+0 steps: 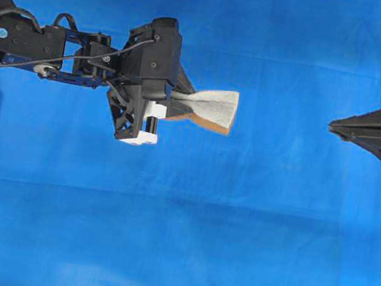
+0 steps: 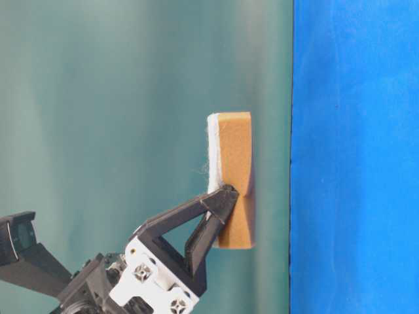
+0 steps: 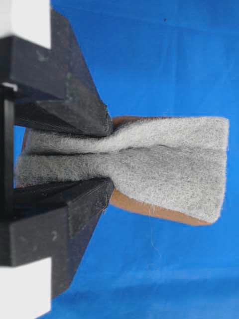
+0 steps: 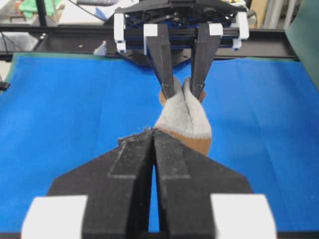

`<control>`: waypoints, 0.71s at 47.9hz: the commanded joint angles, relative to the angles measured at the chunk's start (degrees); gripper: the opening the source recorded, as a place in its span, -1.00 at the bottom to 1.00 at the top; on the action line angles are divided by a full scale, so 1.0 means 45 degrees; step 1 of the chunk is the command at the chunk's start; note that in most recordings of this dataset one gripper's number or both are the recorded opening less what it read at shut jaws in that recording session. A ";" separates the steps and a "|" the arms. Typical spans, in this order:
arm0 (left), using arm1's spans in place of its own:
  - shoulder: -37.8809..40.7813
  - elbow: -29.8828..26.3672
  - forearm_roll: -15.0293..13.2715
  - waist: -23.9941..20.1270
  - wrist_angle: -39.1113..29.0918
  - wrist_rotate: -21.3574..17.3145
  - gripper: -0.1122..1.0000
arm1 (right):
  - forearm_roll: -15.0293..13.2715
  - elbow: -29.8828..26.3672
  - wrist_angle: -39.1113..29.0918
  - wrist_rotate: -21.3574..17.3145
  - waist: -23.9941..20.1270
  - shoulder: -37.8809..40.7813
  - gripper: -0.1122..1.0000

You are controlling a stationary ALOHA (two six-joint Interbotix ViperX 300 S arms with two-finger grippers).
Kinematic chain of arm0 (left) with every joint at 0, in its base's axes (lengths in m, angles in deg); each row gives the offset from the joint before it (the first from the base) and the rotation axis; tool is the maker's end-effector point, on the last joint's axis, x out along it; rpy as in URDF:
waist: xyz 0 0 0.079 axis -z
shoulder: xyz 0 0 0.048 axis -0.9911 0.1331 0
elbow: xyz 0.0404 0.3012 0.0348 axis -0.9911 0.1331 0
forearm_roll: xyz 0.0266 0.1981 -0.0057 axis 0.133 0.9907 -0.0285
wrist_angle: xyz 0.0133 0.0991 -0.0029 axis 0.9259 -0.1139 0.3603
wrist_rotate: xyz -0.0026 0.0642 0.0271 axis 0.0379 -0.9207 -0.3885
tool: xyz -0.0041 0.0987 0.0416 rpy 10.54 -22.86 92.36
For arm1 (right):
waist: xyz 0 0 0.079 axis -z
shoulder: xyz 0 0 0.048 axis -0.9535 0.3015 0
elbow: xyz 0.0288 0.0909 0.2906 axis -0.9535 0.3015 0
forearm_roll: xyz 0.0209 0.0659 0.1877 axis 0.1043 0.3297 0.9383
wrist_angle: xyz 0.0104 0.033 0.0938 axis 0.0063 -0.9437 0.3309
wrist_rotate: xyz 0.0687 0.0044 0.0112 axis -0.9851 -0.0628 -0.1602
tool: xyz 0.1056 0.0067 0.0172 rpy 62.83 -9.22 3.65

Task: Hand over the sponge with the left arm and wipe it with the right arm.
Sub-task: 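Lift the sponge with the left gripper toward the right gripper, then grasp the sponge's free end with the right gripper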

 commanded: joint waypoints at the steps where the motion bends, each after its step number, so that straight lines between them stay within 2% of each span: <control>1: -0.0254 -0.0137 -0.0020 0.0039 0.0098 0.0020 -0.39 | 0.0020 -0.0703 0.0195 -0.0020 0.0020 0.0625 -0.79; 9: -0.0254 -0.0137 -0.0020 0.0059 0.0098 -0.0020 -0.39 | 0.0020 -0.1816 0.0215 -0.0020 0.0020 0.2207 -0.75; 18: -0.0254 -0.0137 -0.0020 0.0098 0.0098 -0.0098 -0.39 | -0.0020 -0.3242 0.0215 0.0117 0.0352 0.4395 0.21; 21: -0.0254 -0.0137 -0.0020 0.0098 0.0098 -0.0098 -0.39 | -0.0020 -0.3730 0.0176 0.0117 0.0488 0.5098 0.45; 23: -0.0254 -0.0137 -0.0039 0.0098 0.0078 -0.0117 -0.39 | -0.0020 -0.4023 0.0117 0.0117 0.0547 0.5547 0.49; 34: -0.0273 -0.0117 -0.0039 0.0098 0.0059 -0.0156 -0.39 | -0.0020 -0.5586 -0.0820 0.0156 0.0605 0.7480 0.48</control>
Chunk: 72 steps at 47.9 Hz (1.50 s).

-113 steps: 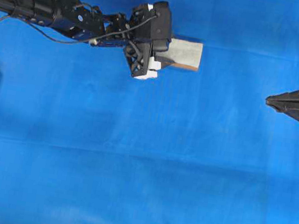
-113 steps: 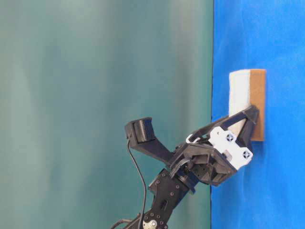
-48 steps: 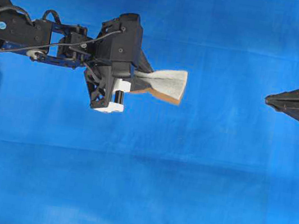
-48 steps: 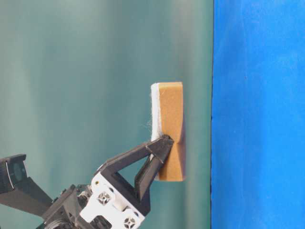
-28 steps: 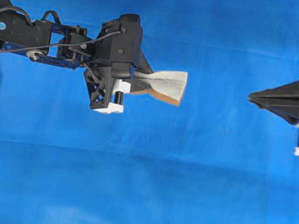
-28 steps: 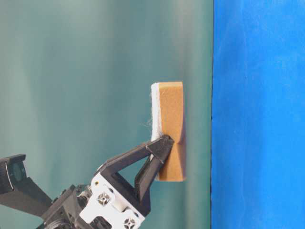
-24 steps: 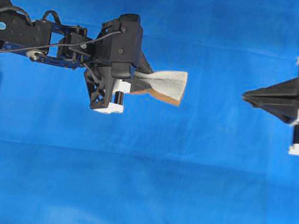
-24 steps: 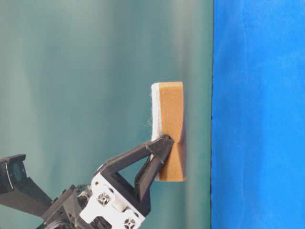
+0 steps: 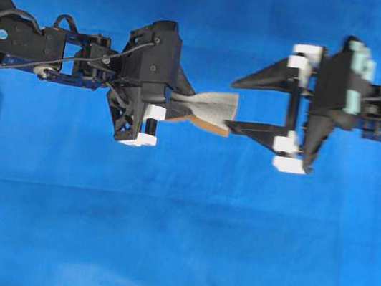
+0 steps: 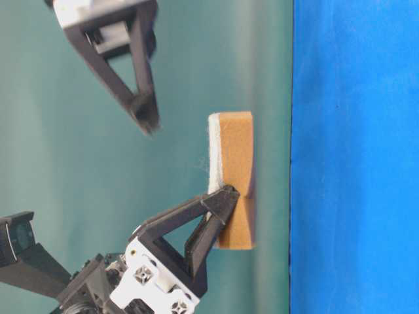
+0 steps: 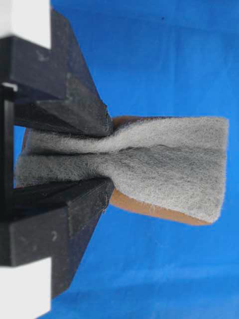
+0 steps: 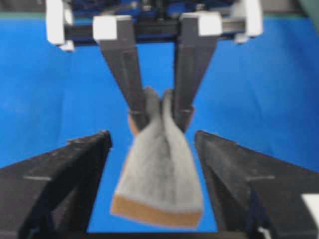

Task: Hand over the sponge with the left arm and wipe it with the right arm.
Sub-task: 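Grasp the sponge's free end with the right gripper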

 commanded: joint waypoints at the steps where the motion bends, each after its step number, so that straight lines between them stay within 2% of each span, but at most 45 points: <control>1: -0.0273 -0.0117 -0.0039 0.0059 0.0059 -0.0020 -0.39 | -0.0020 -0.0801 -0.0313 0.0020 0.0000 0.0449 0.48; 7: -0.0273 -0.0078 -0.0020 0.0078 0.0039 -0.0039 -0.39 | -0.0020 -0.1348 -0.0723 0.0059 0.0156 0.1211 0.48; 21: -0.0273 -0.0078 -0.0020 0.0078 0.0020 -0.0117 -0.39 | -0.0020 -0.1719 -0.0957 -0.0059 0.0215 0.2344 0.48; 43: -0.0254 -0.0117 0.0000 0.0137 0.0078 -0.0430 -0.39 | -0.0059 -0.1738 -0.1387 0.0117 0.0234 0.2480 0.44; 47: -0.0254 -0.0137 0.0000 0.0137 0.0078 -0.0430 -0.39 | -0.0273 -0.1738 -0.1465 0.0195 0.0234 0.2480 0.29; 53: -0.0234 -0.0176 0.0000 0.0137 0.0098 -0.0391 -0.53 | -0.0449 -0.1777 -0.1582 0.0293 0.0234 0.2480 -0.25; 55: -0.0234 -0.0176 0.0000 0.0137 0.0098 -0.0410 -0.53 | -0.0469 -0.1777 -0.1602 0.0293 0.0234 0.2480 -0.37; 72: -0.0293 -0.0273 0.0000 0.0137 0.0098 -0.0410 -0.53 | -0.0547 -0.1855 -0.1699 0.0332 0.0234 0.2441 -0.38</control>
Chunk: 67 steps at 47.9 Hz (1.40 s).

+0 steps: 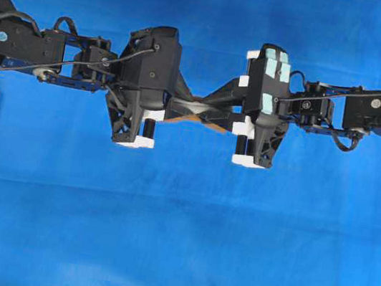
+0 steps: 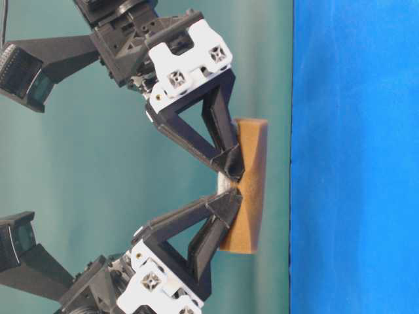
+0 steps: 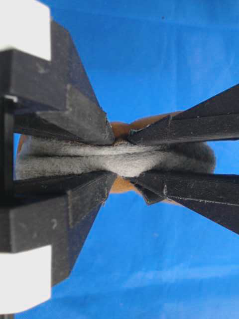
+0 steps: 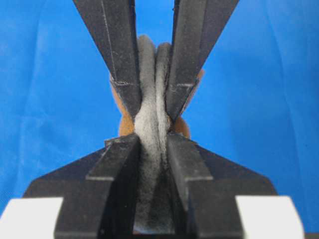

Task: Hand over the sponge with the left arm and wipe it with the right arm.
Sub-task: 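Grasp the sponge's free end with the right gripper, then open the left gripper and pull it back, leaving sponge in right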

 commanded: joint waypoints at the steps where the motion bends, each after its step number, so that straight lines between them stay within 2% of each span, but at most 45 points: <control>1: -0.0312 -0.0273 0.0020 0.0039 0.0156 0.0039 -0.53 | -0.0039 -0.0273 0.0039 0.0020 0.0020 -0.0156 -0.38; 4: -0.0566 -0.0176 0.0020 0.0039 0.0156 0.0098 -0.33 | -0.0039 -0.0254 0.0039 0.0020 0.0020 -0.0215 -0.38; 12: -0.1777 0.0586 0.0020 0.0039 0.0176 0.0254 0.57 | -0.0039 -0.0137 0.0039 0.0000 0.0020 -0.0391 -0.38; 16: -0.2500 0.1113 0.0000 0.0020 0.0176 0.0293 0.83 | -0.0039 -0.0039 0.0039 0.0020 0.0020 -0.0488 -0.38; 26: -0.4238 0.2559 0.0000 0.0039 0.0820 0.0410 0.82 | -0.0039 0.0137 0.0039 0.0020 0.0039 -0.0684 -0.38; 33: -0.4941 0.3066 0.0000 0.0039 0.0879 0.0410 0.82 | -0.0039 0.0176 0.0039 0.0020 0.0059 -0.0703 -0.38; 47: -0.5137 0.3203 0.0000 0.0039 0.0879 0.0352 0.82 | -0.0039 0.0176 0.0039 -0.0117 0.0117 -0.0684 -0.38; 54: -0.5137 0.3223 0.0000 0.0020 0.0879 0.0352 0.82 | 0.0078 0.0586 0.0254 -0.0273 -0.0078 -0.0371 -0.38; 63: -0.5098 0.3223 0.0000 0.0039 0.0879 0.0312 0.82 | 0.0625 0.1328 0.1582 -0.0352 -0.0273 0.0781 -0.38; 67: -0.5098 0.3223 0.0000 0.0039 0.0879 0.0273 0.82 | 0.0684 0.1543 0.2188 -0.0488 -0.0293 0.1426 -0.38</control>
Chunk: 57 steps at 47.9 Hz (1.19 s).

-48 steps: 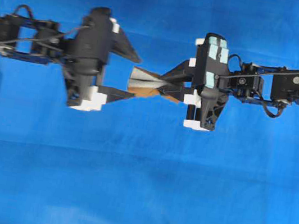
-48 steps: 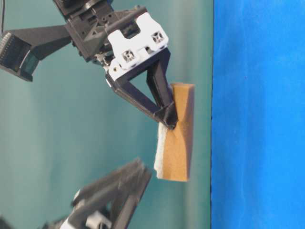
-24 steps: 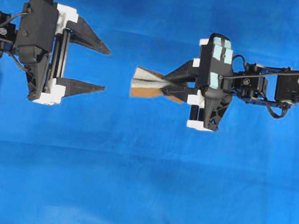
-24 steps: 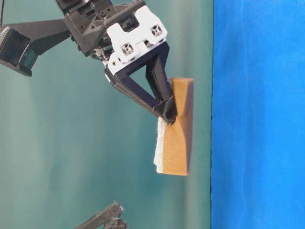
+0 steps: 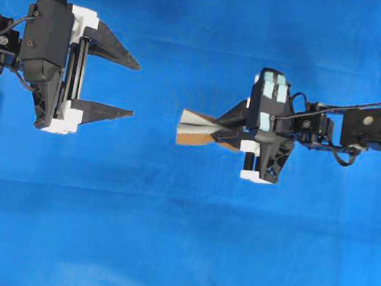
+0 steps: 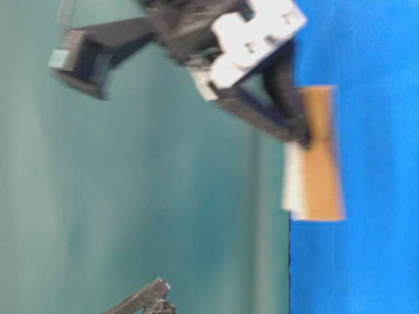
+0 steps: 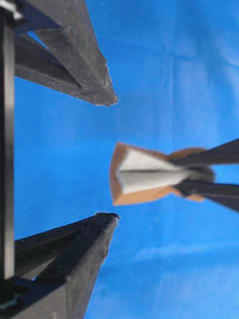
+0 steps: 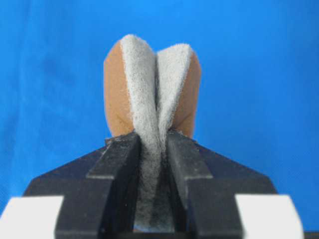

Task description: Hand over the sponge with the left arm and wipe it with the right arm.

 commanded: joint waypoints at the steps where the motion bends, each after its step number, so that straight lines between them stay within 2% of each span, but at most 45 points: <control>1: -0.0059 -0.0156 0.0000 0.0000 0.0098 -0.0039 0.82 | 0.0098 0.0039 0.0742 -0.0156 0.0000 0.0488 -0.38; 12: -0.0059 -0.0137 0.0000 0.0000 0.0098 -0.0059 0.82 | 0.0117 0.0098 0.1289 -0.0469 0.0000 0.1836 -0.38; 26: -0.0020 -0.0137 0.0000 0.0000 0.0156 -0.0039 0.82 | 0.0117 0.0098 0.1348 -0.0469 0.0156 0.2188 -0.38; 35: 0.0000 -0.0137 0.0000 0.0000 0.0156 -0.0059 0.82 | 0.0039 0.0117 0.1348 -0.0293 0.1367 0.2129 -0.38; 47: 0.0039 -0.0137 0.0000 0.0020 0.0176 -0.0059 0.82 | -0.0430 0.0059 0.1348 0.0156 0.3340 0.2031 -0.39; 57: 0.0039 -0.0137 0.0000 0.0020 0.0176 -0.0078 0.82 | -0.0430 -0.0195 0.1367 0.0723 0.4395 0.2031 -0.39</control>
